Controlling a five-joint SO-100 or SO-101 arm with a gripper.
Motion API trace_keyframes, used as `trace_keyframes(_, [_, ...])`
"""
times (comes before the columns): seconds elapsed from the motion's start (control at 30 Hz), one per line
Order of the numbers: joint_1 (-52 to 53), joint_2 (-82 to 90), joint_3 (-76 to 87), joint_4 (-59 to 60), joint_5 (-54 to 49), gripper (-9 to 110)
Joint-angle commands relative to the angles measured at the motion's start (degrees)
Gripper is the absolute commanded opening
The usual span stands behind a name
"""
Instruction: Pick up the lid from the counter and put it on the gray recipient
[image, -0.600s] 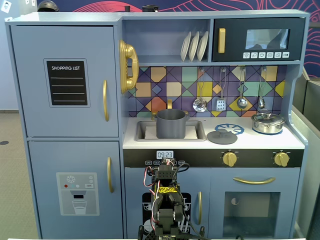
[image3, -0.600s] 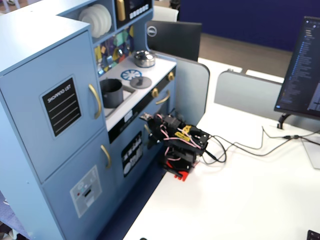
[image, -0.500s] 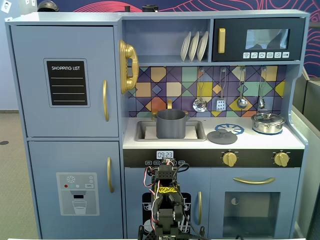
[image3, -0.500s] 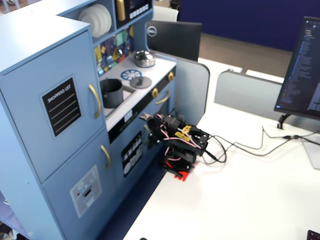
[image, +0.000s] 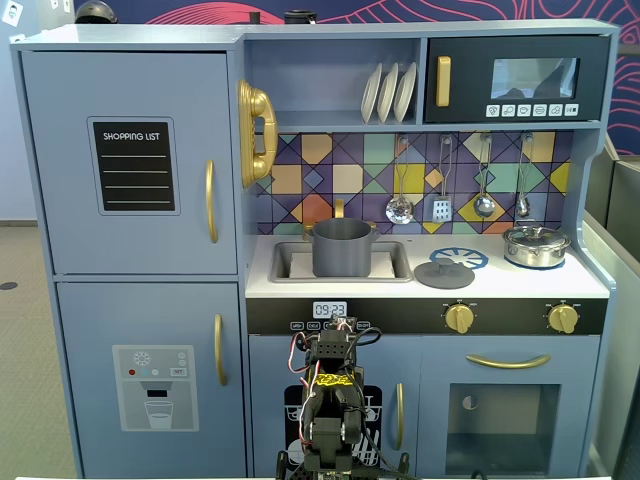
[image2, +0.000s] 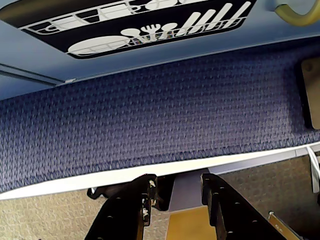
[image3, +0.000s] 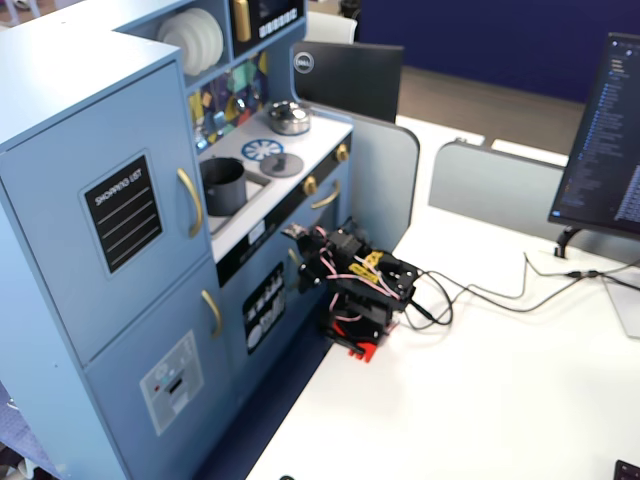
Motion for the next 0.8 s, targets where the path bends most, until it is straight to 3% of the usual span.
trace_keyframes(0.0, [1.85,-0.62,-2.81,6.86,-0.79,0])
trace_keyframes(0.23, [4.57,-17.84,-33.93,1.41,-2.11,0])
trace_keyframes(0.37, [8.7,-22.24,-45.88,-10.2,-7.29,0])
trace_keyframes(0.6, [17.75,-23.2,-49.31,-30.59,-17.05,0])
trace_keyframes(0.77, [24.17,-23.29,-43.68,-45.09,-10.72,0])
